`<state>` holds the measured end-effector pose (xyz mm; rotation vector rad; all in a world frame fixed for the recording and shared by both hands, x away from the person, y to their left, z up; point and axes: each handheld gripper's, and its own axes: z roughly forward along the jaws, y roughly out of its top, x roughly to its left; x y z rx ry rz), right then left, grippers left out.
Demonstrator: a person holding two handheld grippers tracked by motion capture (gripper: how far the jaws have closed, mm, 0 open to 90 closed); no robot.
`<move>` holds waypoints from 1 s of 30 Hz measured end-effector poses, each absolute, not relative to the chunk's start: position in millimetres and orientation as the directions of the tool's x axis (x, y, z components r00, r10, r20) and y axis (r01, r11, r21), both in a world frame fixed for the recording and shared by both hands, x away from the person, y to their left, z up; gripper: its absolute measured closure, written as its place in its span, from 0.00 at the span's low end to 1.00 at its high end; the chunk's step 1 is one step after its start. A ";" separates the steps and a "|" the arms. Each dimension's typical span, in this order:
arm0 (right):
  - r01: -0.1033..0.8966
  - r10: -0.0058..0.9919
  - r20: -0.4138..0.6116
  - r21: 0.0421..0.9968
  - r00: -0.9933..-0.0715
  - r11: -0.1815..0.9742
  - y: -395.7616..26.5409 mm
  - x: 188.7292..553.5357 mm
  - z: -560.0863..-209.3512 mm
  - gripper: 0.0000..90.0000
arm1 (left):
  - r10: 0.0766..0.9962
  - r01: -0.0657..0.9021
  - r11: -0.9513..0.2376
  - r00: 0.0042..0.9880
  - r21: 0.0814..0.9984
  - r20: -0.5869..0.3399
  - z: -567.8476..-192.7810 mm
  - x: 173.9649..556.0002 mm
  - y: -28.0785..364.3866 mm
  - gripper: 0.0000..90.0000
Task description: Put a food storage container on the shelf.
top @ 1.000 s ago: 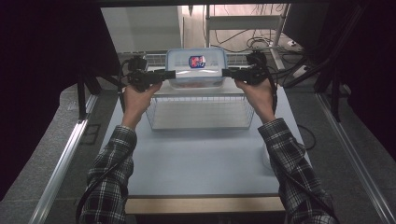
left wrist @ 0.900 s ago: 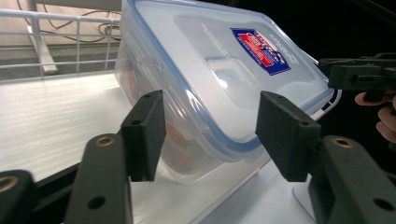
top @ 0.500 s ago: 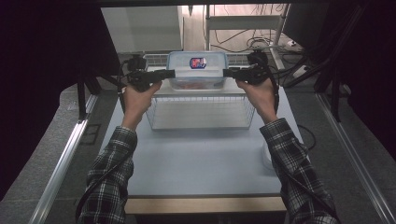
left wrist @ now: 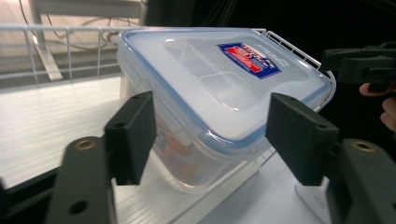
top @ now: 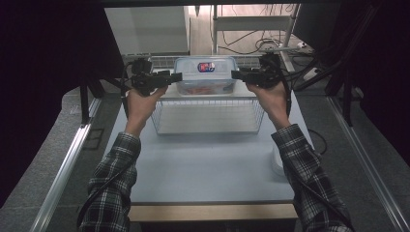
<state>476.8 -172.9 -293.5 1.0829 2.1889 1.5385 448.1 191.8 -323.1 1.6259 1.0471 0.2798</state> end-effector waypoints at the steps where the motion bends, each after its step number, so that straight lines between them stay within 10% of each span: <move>1: 0.410 0.688 0.186 0.895 -0.702 0.177 -173.2 474.2 -293.0 0.57 | 0.748 0.466 0.007 0.584 0.885 -0.314 -322.4 445.2 192.0 0.33; 30: 0.336 0.609 0.096 0.895 -0.787 0.293 -188.2 413.6 -339.5 0.14 | 0.702 0.412 -0.218 0.696 0.885 -0.151 -373.9 362.5 182.9 0.05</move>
